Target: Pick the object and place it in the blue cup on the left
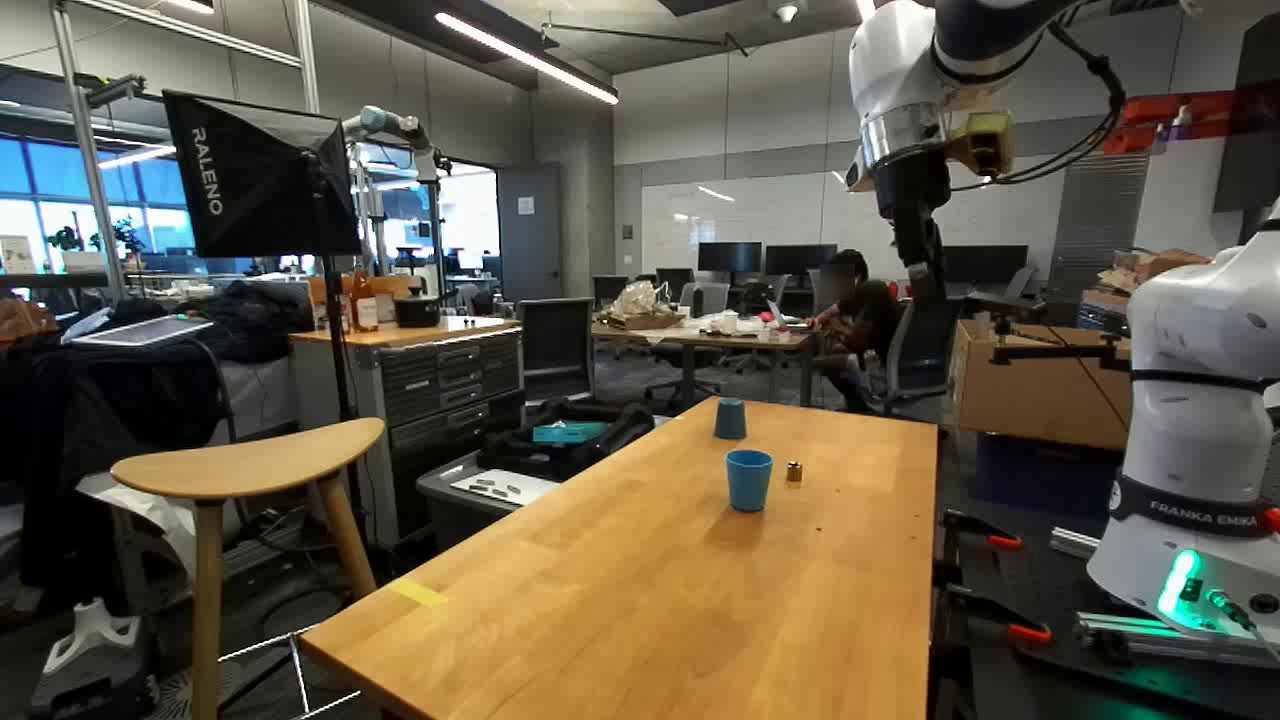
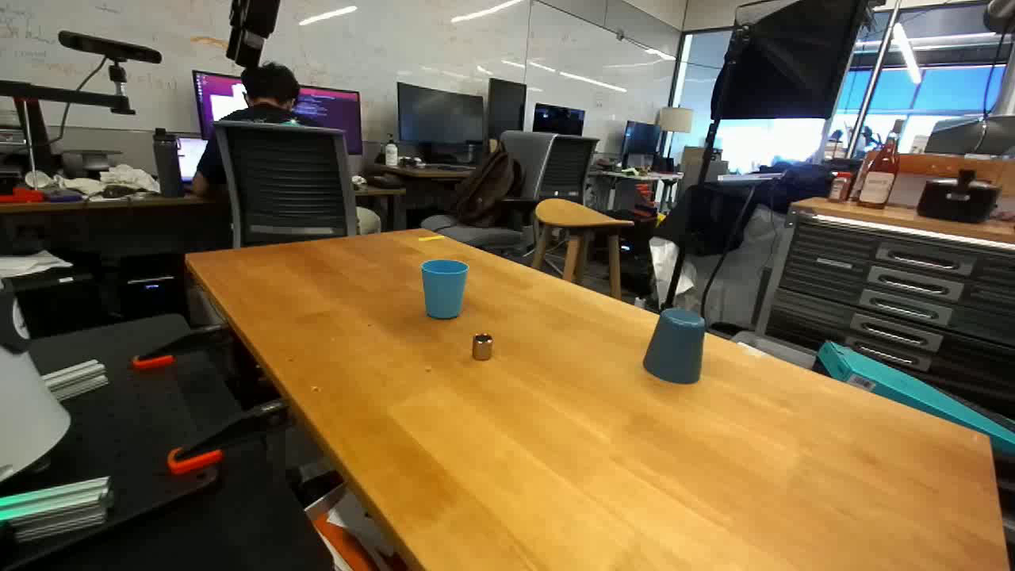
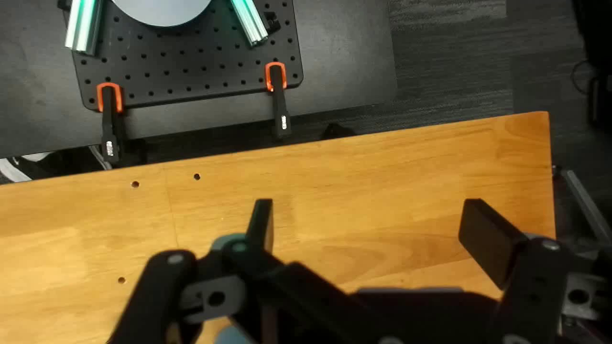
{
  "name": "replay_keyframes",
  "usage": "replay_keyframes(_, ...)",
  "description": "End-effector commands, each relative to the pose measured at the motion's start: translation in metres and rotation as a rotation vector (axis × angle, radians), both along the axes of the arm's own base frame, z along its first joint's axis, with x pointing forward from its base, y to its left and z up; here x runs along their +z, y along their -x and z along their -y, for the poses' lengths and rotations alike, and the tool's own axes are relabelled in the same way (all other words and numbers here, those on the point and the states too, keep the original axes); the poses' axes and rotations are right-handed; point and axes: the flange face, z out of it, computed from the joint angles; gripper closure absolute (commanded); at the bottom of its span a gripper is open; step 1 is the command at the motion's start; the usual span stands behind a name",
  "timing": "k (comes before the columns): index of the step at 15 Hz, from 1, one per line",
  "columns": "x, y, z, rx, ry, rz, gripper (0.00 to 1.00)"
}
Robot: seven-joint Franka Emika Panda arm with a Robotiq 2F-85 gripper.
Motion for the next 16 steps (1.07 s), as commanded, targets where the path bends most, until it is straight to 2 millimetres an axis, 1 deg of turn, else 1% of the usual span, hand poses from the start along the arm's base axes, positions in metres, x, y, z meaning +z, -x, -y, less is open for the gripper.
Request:
replay_keyframes(1,0.001,-0.001,0.000,0.000,0.000,0.004,0.00)
replay_keyframes(5,0.005,-0.001,0.000,0.000,-0.002,0.013,0.00)
replay_keyframes(6,0.001,-0.006,0.004,-0.018,0.003,0.031,0.00)
replay_keyframes(7,-0.004,-0.015,0.016,-0.049,0.011,0.044,0.00)
replay_keyframes(9,-0.018,-0.042,0.055,-0.147,0.034,0.080,0.00)
replay_keyframes(10,-0.028,-0.058,0.080,-0.198,0.048,0.106,0.00)
replay_keyframes(11,-0.039,-0.070,0.098,-0.246,0.066,0.134,0.00)
replay_keyframes(14,-0.084,-0.108,0.153,-0.359,0.137,0.189,0.00)
replay_keyframes(16,-0.121,-0.132,0.179,-0.408,0.178,0.240,0.00)
